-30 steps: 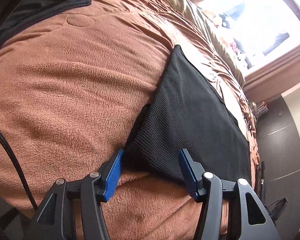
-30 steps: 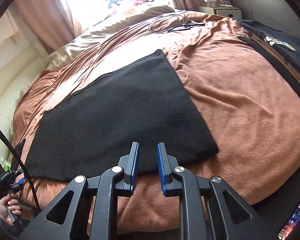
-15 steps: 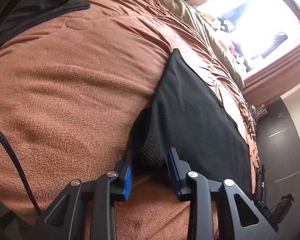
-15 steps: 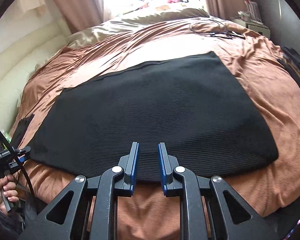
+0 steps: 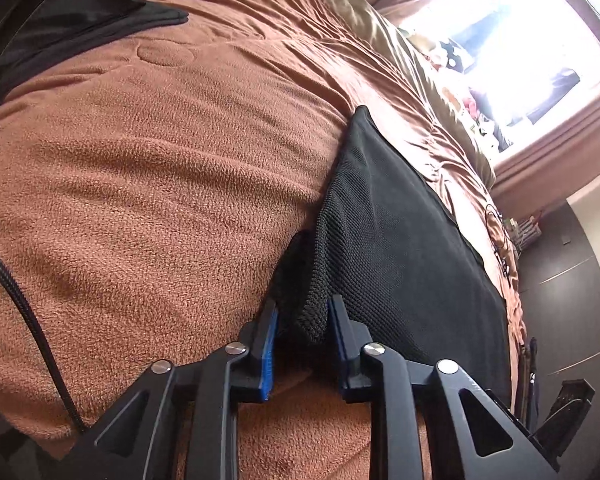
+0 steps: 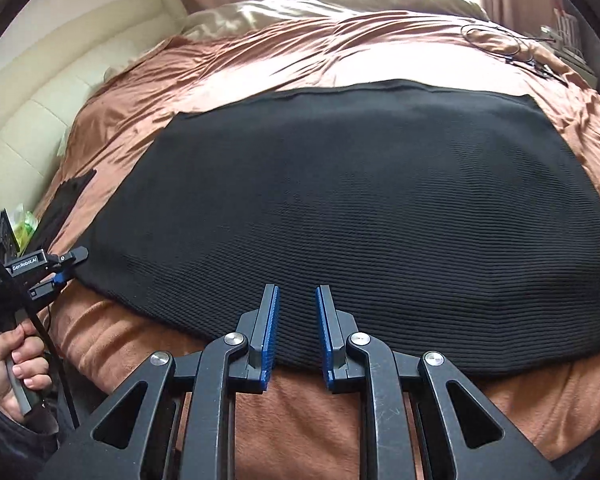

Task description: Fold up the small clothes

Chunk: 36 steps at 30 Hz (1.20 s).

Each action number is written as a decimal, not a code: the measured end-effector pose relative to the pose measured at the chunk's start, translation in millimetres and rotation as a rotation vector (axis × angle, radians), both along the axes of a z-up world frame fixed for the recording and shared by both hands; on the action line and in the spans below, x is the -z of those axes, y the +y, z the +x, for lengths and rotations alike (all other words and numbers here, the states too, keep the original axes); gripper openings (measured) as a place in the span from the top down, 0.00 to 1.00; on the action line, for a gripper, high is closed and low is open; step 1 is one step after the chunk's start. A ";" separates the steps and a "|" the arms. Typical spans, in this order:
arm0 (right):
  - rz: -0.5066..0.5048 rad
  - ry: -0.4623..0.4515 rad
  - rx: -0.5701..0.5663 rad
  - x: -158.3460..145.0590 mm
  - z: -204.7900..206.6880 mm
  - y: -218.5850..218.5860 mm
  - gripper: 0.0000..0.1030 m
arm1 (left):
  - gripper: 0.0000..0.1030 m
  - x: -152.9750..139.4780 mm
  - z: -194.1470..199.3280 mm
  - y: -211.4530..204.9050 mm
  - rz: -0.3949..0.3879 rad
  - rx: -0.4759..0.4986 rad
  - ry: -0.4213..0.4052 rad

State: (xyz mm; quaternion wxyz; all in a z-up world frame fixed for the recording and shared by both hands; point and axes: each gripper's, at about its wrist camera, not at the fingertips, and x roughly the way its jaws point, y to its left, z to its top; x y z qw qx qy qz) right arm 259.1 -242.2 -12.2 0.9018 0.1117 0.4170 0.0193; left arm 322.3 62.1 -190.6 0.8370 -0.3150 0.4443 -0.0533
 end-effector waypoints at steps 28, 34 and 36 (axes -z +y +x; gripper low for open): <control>-0.008 0.149 0.058 -3.4 200.7 -12.4 1.00 | 0.89 1.6 -16.4 -1.5 -0.033 -0.114 0.005; -0.046 0.168 0.072 -4.5 244.7 -15.2 1.00 | 0.89 2.1 -17.2 -3.0 -0.029 -0.123 0.012; -0.058 0.177 0.080 -1.4 259.1 -14.6 1.00 | 0.89 2.4 -16.9 -3.4 -0.030 -0.124 0.013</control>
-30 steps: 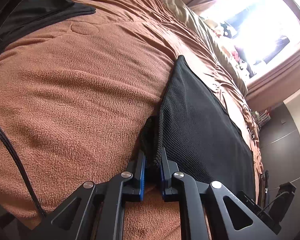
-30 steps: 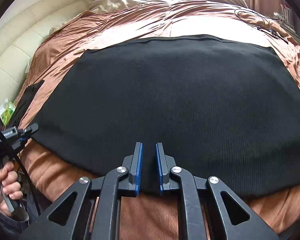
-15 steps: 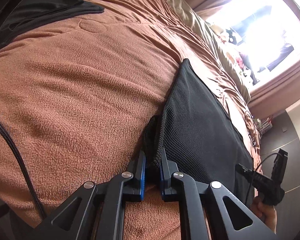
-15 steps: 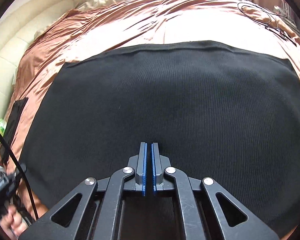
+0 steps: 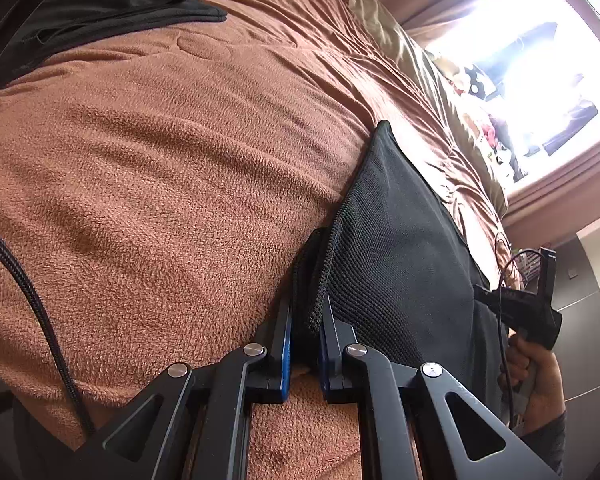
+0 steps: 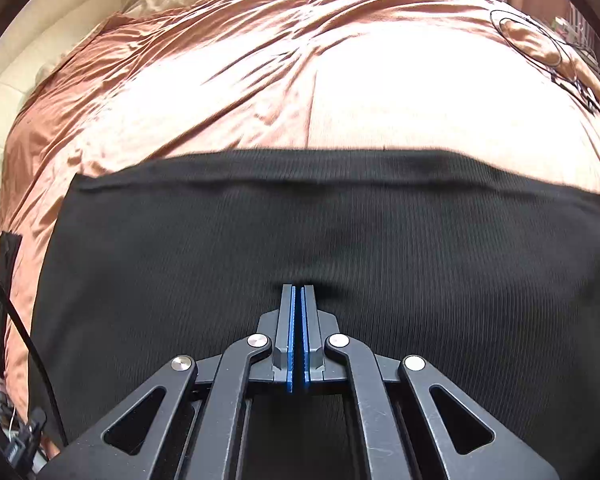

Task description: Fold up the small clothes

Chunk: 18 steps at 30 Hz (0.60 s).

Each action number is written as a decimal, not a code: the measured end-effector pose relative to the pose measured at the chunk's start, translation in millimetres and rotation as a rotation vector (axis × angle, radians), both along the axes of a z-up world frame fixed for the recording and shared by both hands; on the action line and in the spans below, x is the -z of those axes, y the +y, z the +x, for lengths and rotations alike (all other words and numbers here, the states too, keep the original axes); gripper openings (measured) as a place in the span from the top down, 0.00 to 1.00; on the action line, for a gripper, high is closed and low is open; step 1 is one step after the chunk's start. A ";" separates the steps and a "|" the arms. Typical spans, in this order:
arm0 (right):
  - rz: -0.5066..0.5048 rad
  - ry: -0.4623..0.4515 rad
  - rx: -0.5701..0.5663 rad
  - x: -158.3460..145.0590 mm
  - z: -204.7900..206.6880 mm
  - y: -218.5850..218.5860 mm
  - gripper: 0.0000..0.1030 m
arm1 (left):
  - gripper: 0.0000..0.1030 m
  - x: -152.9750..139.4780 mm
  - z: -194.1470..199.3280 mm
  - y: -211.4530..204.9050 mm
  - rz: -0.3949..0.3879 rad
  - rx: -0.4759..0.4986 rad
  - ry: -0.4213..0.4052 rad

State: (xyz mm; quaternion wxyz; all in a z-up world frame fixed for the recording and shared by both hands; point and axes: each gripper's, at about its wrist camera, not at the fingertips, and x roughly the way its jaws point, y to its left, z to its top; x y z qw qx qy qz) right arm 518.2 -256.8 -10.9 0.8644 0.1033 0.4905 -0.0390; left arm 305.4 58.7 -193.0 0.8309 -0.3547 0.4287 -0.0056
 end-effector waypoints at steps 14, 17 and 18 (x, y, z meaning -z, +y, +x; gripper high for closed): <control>-0.006 -0.044 -0.014 -25.0 10.7 -5.6 1.00 | 0.90 3.9 1.7 8.6 -0.073 -0.001 -0.001; -0.009 -0.046 -0.036 -29.5 -13.1 1.5 1.00 | 0.91 0.8 1.8 10.3 -0.114 0.002 -0.015; -0.003 -0.041 -0.048 -27.6 -22.8 4.9 1.00 | 0.91 -1.0 1.6 10.5 -0.130 0.006 -0.023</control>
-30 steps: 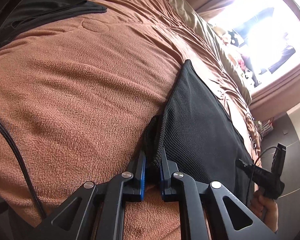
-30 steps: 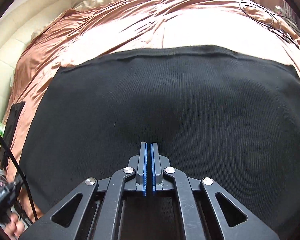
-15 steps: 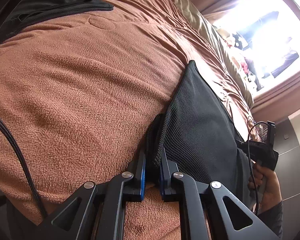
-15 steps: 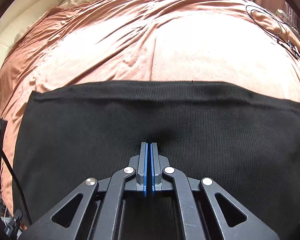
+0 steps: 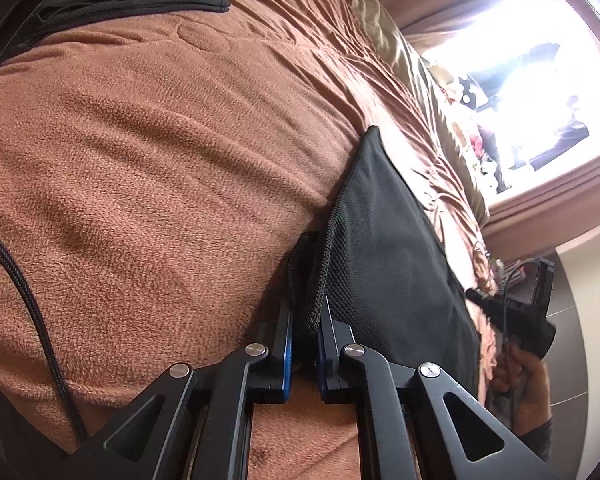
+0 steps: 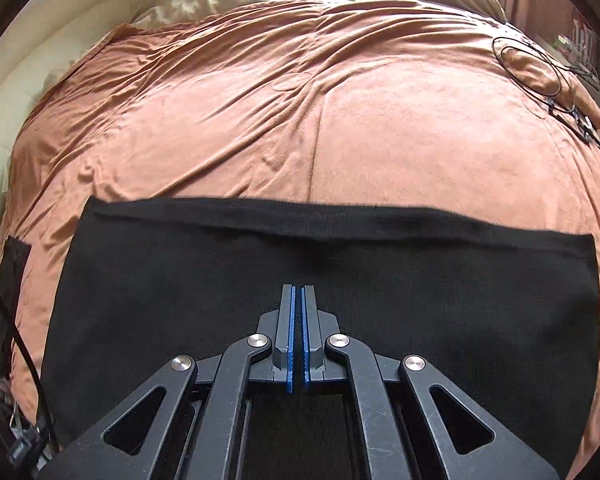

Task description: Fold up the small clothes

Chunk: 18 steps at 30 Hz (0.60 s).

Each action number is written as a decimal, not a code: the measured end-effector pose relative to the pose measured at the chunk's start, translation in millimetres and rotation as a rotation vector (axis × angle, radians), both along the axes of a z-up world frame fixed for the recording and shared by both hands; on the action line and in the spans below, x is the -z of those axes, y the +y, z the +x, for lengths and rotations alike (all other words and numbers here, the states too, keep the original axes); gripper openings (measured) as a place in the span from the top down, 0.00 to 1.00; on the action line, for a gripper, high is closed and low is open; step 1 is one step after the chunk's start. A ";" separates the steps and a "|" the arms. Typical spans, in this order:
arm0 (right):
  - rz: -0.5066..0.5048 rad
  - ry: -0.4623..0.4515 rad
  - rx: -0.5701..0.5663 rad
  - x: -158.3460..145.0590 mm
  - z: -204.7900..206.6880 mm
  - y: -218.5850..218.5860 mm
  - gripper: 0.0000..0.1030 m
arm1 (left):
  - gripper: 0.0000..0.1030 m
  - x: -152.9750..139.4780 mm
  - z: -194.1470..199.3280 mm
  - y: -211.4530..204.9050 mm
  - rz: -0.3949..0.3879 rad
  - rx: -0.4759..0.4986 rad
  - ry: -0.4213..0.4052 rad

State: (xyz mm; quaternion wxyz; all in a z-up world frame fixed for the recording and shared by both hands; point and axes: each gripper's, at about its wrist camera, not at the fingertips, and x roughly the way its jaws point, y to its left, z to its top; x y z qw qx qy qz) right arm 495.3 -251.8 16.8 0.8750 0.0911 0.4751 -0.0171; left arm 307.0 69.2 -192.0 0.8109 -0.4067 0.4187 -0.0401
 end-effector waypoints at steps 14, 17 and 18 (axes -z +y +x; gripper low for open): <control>0.083 0.057 -0.044 44.7 -118.5 36.2 1.00 | 0.92 -48.5 14.4 -11.7 -0.185 0.120 -0.142; 0.098 0.035 -0.032 44.8 -140.6 40.7 1.00 | 0.92 -64.6 20.6 -20.7 -0.190 0.145 -0.173; 0.105 0.030 -0.031 45.4 -146.9 42.3 1.00 | 0.92 -69.9 22.9 -23.9 -0.192 0.154 -0.182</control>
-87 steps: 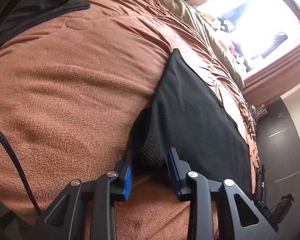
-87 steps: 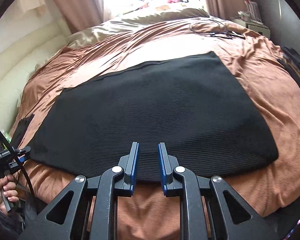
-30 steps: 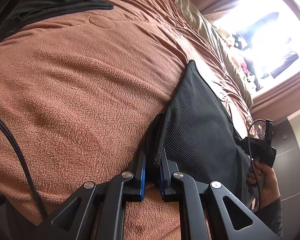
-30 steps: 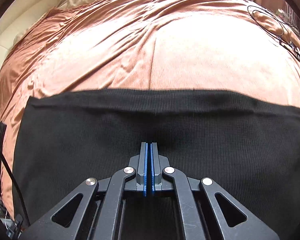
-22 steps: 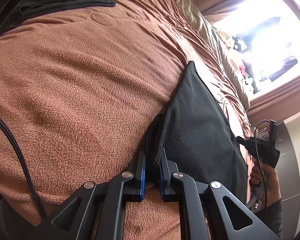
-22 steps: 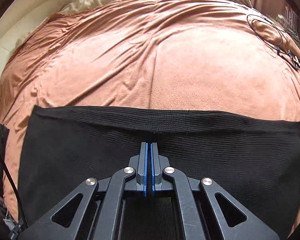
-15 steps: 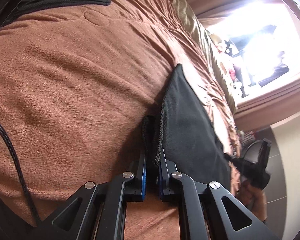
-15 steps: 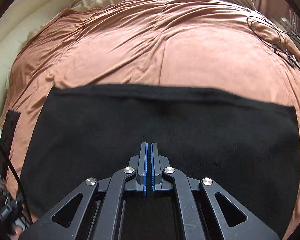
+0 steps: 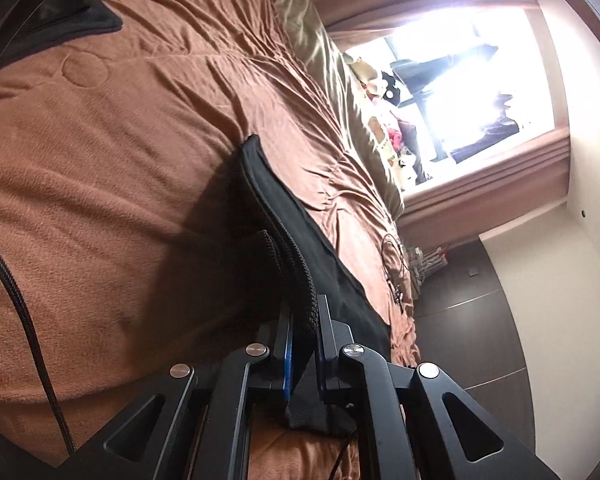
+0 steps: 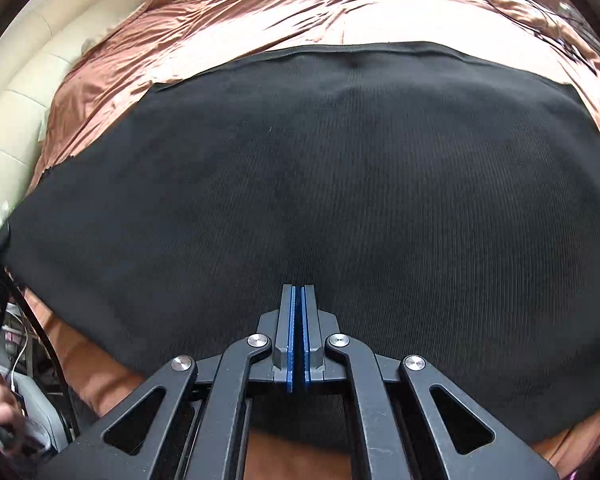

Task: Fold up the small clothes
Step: 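Lift the held shirt edge with the left gripper and fold it across the shirt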

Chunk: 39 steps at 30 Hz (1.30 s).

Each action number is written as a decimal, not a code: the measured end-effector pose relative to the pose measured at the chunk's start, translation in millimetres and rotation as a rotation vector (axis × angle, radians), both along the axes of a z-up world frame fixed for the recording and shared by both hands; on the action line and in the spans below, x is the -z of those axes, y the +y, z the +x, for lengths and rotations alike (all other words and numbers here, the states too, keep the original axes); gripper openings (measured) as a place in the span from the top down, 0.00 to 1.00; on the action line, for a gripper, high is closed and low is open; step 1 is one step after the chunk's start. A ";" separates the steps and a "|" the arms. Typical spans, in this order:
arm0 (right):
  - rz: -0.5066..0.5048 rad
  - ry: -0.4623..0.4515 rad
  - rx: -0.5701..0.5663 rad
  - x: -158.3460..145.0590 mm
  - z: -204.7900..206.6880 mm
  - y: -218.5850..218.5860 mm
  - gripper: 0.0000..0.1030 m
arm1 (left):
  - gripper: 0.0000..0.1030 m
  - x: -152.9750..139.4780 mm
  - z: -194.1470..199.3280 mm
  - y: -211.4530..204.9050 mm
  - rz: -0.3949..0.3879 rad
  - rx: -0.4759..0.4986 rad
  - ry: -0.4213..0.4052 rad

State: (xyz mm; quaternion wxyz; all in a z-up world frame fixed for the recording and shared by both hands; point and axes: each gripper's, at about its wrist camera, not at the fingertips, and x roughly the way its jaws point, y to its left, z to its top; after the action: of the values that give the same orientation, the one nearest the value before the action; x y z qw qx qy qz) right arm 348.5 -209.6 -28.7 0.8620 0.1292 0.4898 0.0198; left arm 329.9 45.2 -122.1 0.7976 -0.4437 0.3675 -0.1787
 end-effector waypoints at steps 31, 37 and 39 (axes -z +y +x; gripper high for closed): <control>0.124 -0.229 0.174 -35.8 -148.5 -111.5 0.77 | 0.92 -119.4 42.2 -179.4 0.135 0.314 -0.191; 0.131 -0.297 0.205 -46.3 -183.4 -130.3 0.41 | 0.92 -128.3 45.3 -225.4 0.149 0.388 -0.203; 0.137 -0.307 0.212 -48.6 -196.5 -138.3 0.41 | 0.92 -131.6 46.0 -240.9 0.155 0.409 -0.204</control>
State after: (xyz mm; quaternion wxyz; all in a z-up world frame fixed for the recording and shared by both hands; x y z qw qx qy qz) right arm 151.9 -347.9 19.9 0.9129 0.2338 0.3340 -0.0183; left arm 376.0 -195.6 9.5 0.8094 -0.2771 0.3798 -0.3519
